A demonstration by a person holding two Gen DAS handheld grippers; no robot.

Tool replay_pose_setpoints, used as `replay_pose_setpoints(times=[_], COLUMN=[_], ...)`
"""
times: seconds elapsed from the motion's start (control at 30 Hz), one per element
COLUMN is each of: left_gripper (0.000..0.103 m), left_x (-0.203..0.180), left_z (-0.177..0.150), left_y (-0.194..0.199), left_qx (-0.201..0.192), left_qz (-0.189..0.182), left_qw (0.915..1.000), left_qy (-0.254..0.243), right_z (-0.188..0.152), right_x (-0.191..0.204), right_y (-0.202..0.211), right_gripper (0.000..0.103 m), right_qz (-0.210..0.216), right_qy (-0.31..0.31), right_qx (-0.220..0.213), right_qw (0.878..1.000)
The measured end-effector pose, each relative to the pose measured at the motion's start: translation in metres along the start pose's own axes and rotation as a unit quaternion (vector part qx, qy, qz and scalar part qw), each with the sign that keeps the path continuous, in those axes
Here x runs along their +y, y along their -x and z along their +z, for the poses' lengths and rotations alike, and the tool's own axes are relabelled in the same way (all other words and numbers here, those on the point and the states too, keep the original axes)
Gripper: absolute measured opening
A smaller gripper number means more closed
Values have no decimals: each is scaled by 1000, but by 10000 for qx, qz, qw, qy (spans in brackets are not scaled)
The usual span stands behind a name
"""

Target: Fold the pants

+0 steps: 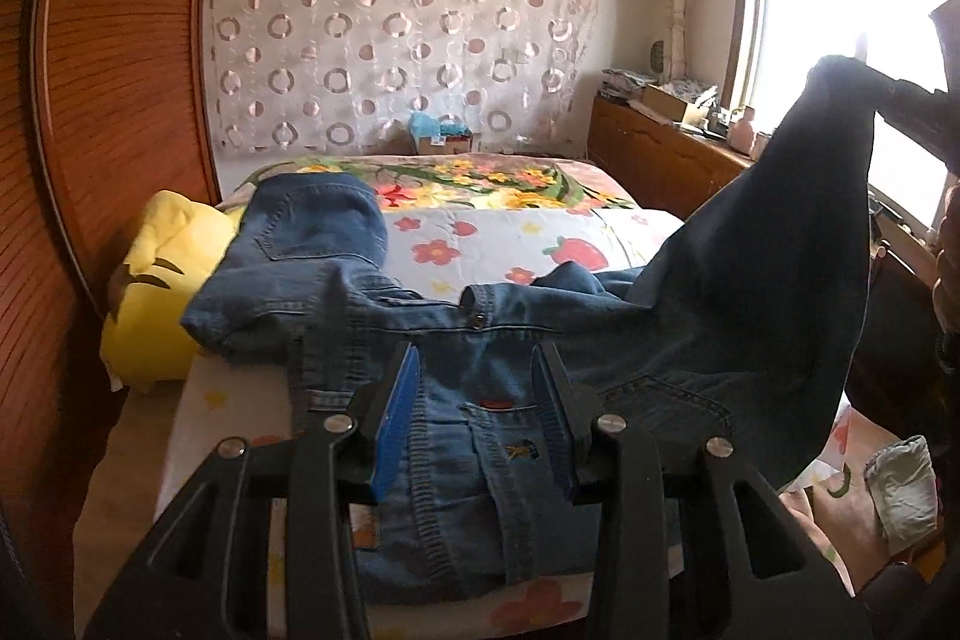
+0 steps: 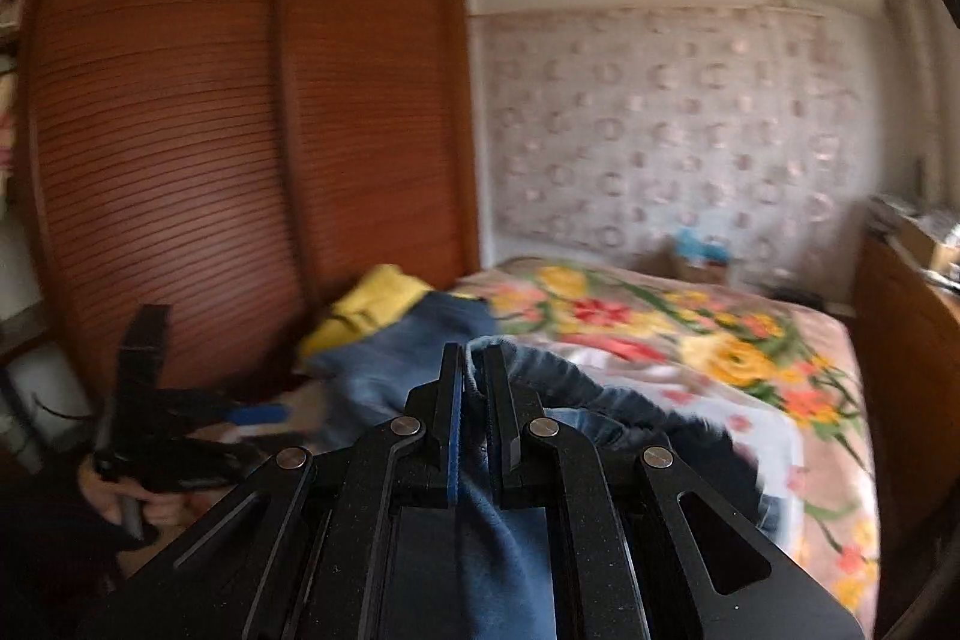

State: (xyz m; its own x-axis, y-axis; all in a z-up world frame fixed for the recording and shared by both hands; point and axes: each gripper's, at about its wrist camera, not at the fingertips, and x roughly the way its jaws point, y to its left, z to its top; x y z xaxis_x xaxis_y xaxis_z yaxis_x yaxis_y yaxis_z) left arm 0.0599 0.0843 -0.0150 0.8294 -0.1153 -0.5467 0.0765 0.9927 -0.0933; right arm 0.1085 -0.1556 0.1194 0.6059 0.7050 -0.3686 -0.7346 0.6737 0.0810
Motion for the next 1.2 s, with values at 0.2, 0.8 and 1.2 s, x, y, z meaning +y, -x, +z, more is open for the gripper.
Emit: replay_pose_setpoints(times=[0.2,0.8,1.2], left_gripper=[38,38,38], left_x=[5,-21,-32], left_z=[-3,-35,-53], left_y=[10,-28,-83], left_qx=[-77,458,1000], left_qz=[36,-424,-737], left_qw=[10000,9980,9922], left_qy=[45,-121,-126], right_z=[-13,-102,-159], right_x=[23,-35,-46], right_y=[-44,-70,-88], right_gripper=[30,54,62], right_qz=[118,-560,-538], right_qy=[117,-400,-805], right_qx=[403,1356,1909], right_qw=[9990,9884,9768])
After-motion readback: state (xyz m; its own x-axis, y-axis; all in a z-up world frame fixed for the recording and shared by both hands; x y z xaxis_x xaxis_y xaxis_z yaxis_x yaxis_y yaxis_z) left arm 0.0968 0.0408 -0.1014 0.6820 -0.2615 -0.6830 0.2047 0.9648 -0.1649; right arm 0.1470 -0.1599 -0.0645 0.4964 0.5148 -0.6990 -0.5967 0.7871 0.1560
